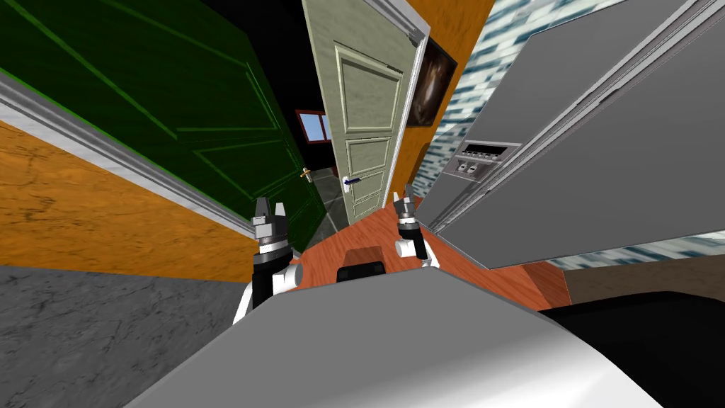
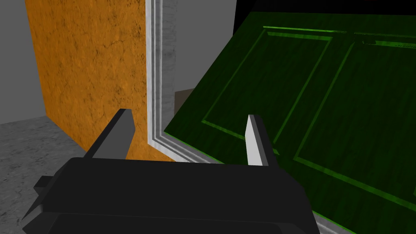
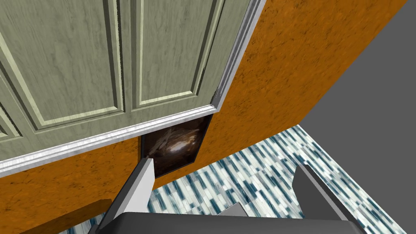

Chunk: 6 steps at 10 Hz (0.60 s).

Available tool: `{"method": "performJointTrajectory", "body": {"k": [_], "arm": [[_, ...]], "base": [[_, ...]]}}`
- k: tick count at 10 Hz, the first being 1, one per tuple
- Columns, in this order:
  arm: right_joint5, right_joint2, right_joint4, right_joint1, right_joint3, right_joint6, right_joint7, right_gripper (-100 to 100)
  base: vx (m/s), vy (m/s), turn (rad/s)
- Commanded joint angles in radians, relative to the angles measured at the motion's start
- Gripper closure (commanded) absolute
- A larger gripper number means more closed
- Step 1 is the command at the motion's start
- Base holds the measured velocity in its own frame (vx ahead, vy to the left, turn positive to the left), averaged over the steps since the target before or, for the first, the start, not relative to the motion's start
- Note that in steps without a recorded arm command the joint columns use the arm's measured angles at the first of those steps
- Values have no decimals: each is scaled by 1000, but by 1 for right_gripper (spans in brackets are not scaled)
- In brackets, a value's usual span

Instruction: Push the door open

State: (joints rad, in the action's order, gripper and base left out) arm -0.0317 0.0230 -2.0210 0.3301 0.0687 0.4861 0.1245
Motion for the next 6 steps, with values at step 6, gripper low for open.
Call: {"method": "performJointTrajectory", "body": {"k": [6], "arm": [[-13,28,191,-123,51,-6,41,-100]], "base": [[86,-3,-14]]}}
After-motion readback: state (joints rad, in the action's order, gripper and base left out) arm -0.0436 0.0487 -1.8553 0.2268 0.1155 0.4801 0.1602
